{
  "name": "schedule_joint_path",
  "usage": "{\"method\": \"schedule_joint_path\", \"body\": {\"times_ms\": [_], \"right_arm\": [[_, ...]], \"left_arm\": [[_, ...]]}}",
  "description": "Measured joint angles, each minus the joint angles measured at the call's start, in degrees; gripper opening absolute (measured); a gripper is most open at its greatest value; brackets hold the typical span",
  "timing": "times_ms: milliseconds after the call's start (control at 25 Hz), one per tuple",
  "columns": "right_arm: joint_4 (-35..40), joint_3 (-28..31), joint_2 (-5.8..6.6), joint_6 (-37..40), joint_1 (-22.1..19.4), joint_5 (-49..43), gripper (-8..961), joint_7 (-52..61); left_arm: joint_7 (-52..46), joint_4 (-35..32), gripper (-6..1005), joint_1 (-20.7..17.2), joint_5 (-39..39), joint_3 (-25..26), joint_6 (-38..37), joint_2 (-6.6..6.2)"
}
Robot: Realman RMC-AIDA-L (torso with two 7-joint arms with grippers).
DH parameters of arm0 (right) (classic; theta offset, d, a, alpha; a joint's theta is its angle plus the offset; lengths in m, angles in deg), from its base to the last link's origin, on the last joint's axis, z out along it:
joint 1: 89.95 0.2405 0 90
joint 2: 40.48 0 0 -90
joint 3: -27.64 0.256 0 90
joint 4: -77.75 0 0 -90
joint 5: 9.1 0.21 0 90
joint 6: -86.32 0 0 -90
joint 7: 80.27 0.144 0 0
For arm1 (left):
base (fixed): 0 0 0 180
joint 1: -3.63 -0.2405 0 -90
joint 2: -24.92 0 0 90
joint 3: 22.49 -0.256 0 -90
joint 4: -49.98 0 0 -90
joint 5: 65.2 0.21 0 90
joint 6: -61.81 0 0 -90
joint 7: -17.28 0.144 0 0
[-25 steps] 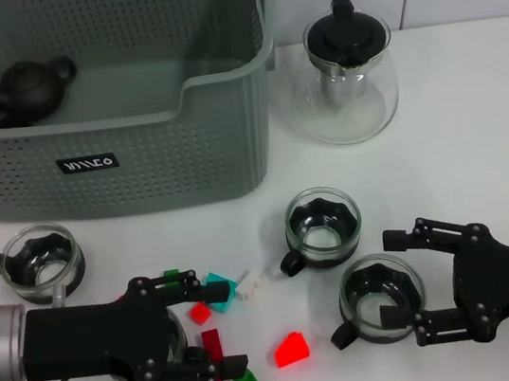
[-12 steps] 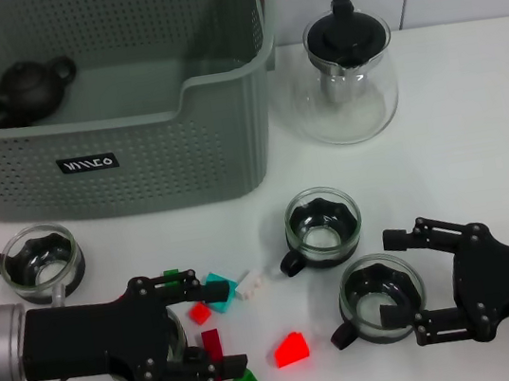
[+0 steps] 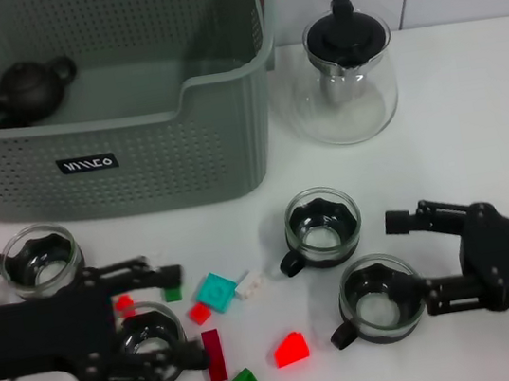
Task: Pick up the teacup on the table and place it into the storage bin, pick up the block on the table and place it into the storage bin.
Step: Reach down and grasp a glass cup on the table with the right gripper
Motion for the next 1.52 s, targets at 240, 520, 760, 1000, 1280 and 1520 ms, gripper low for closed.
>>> {"method": "schedule_joint_path", "body": {"times_ms": [240, 520, 760, 1000, 1280, 1520], "right_arm": [[6.04, -4.64, 0.91, 4.45, 3.01, -3.15, 925, 8.85], [36.40, -15.05, -0.32, 9.40, 3.77, -7.48, 921, 34.56], [56.64, -27.76, -0.61, 9.79, 7.03, -11.19, 869, 49.18], [60.60, -38.06, -1.84, 9.14, 14.03, -19.27, 740, 53.45], [60.27, -50.57, -2.04, 0.30, 15.85, -22.70, 540, 57.32], [53.71, -55.85, -2.17, -7.57, 16.63, -19.81, 540, 60.36]], "left_arm": [[-0.82, -3.75, 853, -2.78, 0.60, 1.55, -1.10, -0.51], [-1.69, -6.02, 852, -4.73, 2.39, 5.07, -1.02, -0.43], [-1.71, -5.53, 853, -4.76, 2.88, 4.87, -0.51, -0.07], [-1.71, -5.04, 853, -4.72, 2.86, 5.10, -0.43, 0.01], [-1.61, -4.98, 853, -5.10, 2.52, 5.12, -0.41, 0.46], [-1.60, -4.93, 852, -5.33, 2.48, 5.16, -0.33, 0.55]]}}
